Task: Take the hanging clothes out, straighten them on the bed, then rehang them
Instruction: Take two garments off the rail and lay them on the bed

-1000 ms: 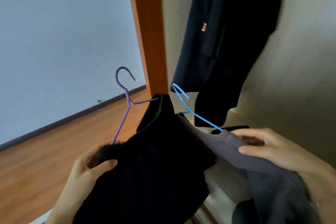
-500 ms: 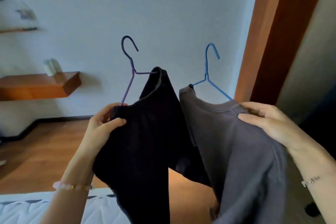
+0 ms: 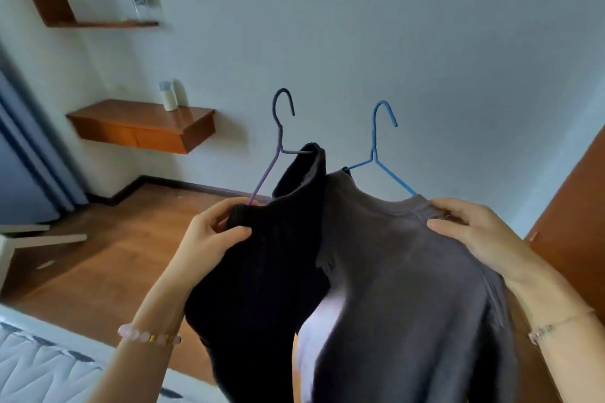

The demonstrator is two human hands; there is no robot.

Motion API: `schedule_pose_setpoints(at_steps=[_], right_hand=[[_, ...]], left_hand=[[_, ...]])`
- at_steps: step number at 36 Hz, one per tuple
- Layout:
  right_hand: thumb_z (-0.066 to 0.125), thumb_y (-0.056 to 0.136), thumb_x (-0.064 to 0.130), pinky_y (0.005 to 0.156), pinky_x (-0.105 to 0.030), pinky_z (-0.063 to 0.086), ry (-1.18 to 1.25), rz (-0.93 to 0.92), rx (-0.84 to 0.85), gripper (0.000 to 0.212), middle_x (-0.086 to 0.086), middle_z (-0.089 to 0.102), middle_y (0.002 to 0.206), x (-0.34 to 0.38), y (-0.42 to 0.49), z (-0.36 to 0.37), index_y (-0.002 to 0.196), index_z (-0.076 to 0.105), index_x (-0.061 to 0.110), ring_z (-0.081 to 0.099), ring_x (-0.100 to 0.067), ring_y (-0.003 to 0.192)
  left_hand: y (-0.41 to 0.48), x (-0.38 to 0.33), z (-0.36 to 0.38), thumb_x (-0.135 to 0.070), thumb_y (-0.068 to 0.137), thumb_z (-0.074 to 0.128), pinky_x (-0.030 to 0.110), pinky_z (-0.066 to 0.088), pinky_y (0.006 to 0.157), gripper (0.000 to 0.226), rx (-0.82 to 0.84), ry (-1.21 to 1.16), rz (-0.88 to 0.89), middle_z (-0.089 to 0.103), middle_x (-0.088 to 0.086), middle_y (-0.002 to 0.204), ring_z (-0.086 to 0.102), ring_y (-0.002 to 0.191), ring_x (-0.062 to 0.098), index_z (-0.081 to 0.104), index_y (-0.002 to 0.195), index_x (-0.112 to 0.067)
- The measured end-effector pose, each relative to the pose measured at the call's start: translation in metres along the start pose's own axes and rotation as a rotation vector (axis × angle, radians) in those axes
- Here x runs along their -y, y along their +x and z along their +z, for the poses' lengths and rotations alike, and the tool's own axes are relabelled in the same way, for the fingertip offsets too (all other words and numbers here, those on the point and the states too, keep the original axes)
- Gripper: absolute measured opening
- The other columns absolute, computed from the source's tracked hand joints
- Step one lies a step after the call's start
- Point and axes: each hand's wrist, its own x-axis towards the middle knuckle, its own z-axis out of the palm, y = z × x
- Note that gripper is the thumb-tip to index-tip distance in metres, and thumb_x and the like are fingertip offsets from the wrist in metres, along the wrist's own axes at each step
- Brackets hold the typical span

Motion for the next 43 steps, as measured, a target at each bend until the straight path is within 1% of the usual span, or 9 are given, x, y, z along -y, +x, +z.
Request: schedule_pose_setpoints(at_steps=[7,11,16,21,24,28,33,36,43], right_hand=[[0.057,0.087,0.0,0.059,0.003,0.042,-0.004,-0.071,0.138,0.034,0.024,0.07,0.072,-0.003,0.12,0.018,0.082,0.064,0.033,0.061,0.016,0.066],[0.058,0.086,-0.001,0.064,0.003,0.043,-0.004,-0.13,0.25,0.034,0.028,0.07,0.077,-0.006,0.196,0.03,0.085,0.064,0.033,0.062,0.016,0.072],[0.059,0.085,-0.002,0.069,0.001,0.044,0.037,-0.213,0.405,0.031,0.022,0.072,0.085,-0.024,0.296,0.057,0.088,0.068,0.027,0.064,0.011,0.078],[0.061,0.084,-0.002,0.078,-0.004,0.047,-0.005,-0.243,0.584,0.027,0.007,0.074,0.095,-0.047,0.393,0.096,0.096,0.069,0.021,0.066,-0.001,0.089],[0.062,0.084,0.001,0.078,-0.005,0.049,-0.024,-0.251,0.675,0.025,0.007,0.073,0.098,-0.054,0.448,0.115,0.103,0.068,0.016,0.067,-0.005,0.093],[0.063,0.084,0.003,0.072,0.0,0.046,-0.024,-0.295,0.777,0.025,0.011,0.073,0.096,-0.043,0.515,0.141,0.104,0.068,0.018,0.064,0.008,0.082],[0.062,0.084,0.001,0.068,0.003,0.043,0.021,-0.385,0.865,0.031,0.025,0.071,0.08,-0.013,0.58,0.185,0.088,0.065,0.032,0.063,0.014,0.076],[0.062,0.085,0.002,0.065,0.004,0.042,0.041,-0.425,0.896,0.028,0.034,0.067,0.073,0.002,0.614,0.219,0.09,0.065,0.029,0.062,0.017,0.072],[0.065,0.083,0.002,0.065,0.004,0.042,0.047,-0.584,1.004,0.029,0.035,0.066,0.072,0.033,0.682,0.325,0.088,0.064,0.031,0.061,0.018,0.07]], left_hand=[[0.04,0.021,-0.009,0.015,0.085,0.058,0.01,0.054,0.057,0.04,-0.239,-0.053,-0.106,0.074,-0.013,0.076,0.07,0.069,0.0,0.069,0.097,-0.021],[0.062,0.03,-0.023,0.016,0.083,0.059,0.009,0.054,0.058,0.04,-0.383,-0.036,-0.108,0.074,-0.011,0.077,0.068,0.067,-0.002,0.069,0.097,-0.02],[0.1,0.051,-0.023,0.02,0.081,0.059,0.004,0.052,0.062,0.043,-0.504,0.032,-0.125,0.074,-0.015,0.079,0.067,0.07,-0.007,0.068,0.097,-0.018],[0.145,0.071,-0.004,0.023,0.081,0.058,0.006,0.053,0.066,0.042,-0.627,0.001,-0.253,0.075,-0.003,0.086,0.069,0.075,-0.001,0.069,0.101,-0.012],[0.174,0.074,0.004,0.008,0.07,0.072,0.007,0.053,0.066,0.039,-0.729,-0.008,-0.291,0.074,-0.002,0.087,0.068,0.074,-0.001,0.077,0.09,-0.025],[0.21,0.063,0.001,0.003,0.069,0.071,0.006,0.052,0.063,0.039,-0.879,0.03,-0.327,0.075,-0.009,0.082,0.067,0.071,-0.002,0.078,0.083,-0.033],[0.241,0.042,-0.026,0.013,0.082,0.064,0.004,0.051,0.059,0.04,-1.048,0.154,-0.342,0.074,-0.007,0.083,0.068,0.069,-0.005,0.071,0.105,-0.019],[0.256,0.037,-0.049,0.011,0.083,0.064,0.003,0.05,0.057,0.039,-1.135,0.216,-0.32,0.074,-0.015,0.081,0.067,0.07,-0.007,0.071,0.103,-0.022],[0.29,0.067,-0.121,0.008,0.084,0.065,-0.001,0.048,0.065,0.041,-1.253,0.368,-0.295,0.072,-0.026,0.085,0.065,0.078,-0.012,0.07,0.101,-0.028]])
